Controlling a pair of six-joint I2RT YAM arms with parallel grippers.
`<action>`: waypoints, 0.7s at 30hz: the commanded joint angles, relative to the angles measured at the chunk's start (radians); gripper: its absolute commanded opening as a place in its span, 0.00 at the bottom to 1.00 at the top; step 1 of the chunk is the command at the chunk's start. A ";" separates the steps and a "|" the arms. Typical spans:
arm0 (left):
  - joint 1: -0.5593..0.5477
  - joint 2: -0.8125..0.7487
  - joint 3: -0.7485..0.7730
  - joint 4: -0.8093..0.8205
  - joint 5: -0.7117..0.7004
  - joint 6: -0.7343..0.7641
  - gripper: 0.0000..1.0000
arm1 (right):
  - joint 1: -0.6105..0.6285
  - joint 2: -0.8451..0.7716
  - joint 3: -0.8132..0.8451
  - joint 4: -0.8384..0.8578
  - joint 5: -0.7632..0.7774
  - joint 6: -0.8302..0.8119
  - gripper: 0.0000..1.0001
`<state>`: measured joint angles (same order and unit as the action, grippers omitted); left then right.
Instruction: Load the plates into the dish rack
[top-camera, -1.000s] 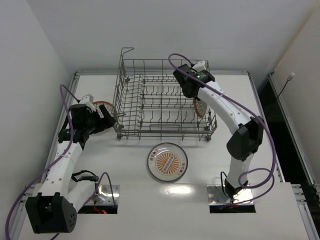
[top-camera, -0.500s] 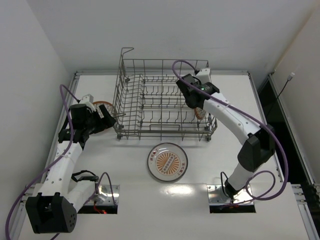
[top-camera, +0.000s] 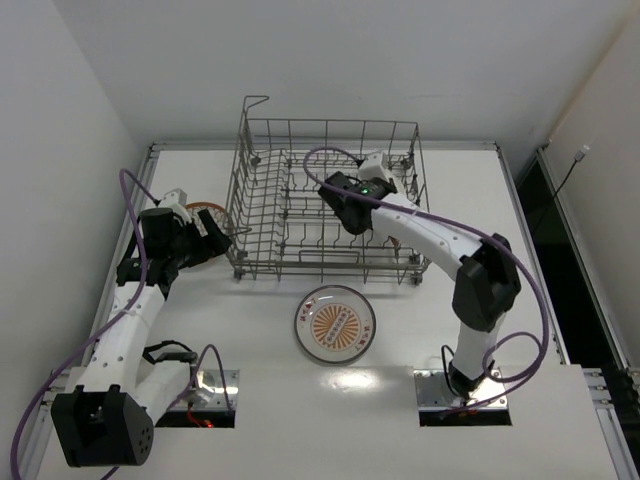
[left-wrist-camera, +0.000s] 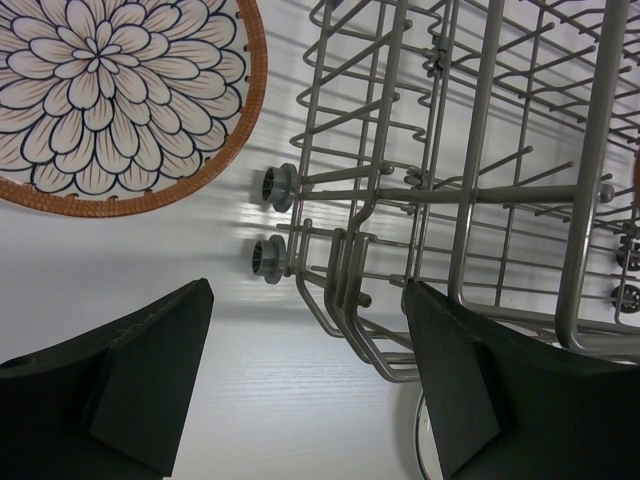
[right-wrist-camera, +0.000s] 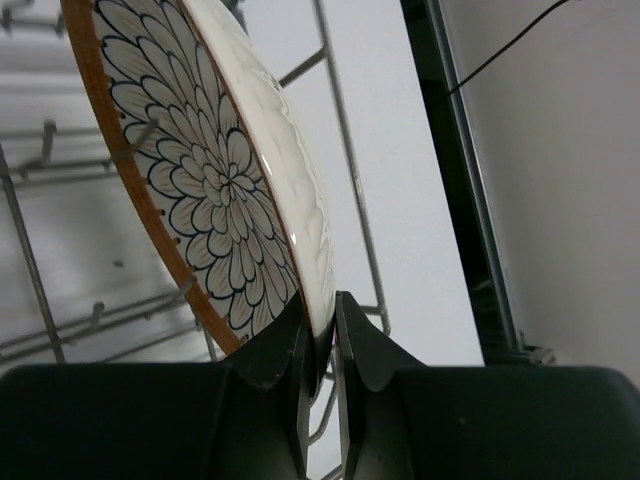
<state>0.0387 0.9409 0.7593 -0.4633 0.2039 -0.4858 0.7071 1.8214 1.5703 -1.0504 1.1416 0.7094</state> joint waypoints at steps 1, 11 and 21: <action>-0.008 -0.013 0.005 0.031 0.006 0.003 0.76 | 0.029 0.042 0.008 -0.188 -0.061 0.009 0.00; -0.008 -0.013 0.005 0.031 0.006 0.003 0.76 | 0.029 0.036 -0.003 -0.120 -0.239 0.048 0.18; -0.008 -0.013 0.005 0.031 0.006 0.003 0.76 | -0.040 -0.047 0.102 -0.086 -0.358 0.036 0.37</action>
<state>0.0387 0.9409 0.7593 -0.4629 0.1974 -0.4828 0.6979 1.8160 1.6001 -1.1385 0.8333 0.7338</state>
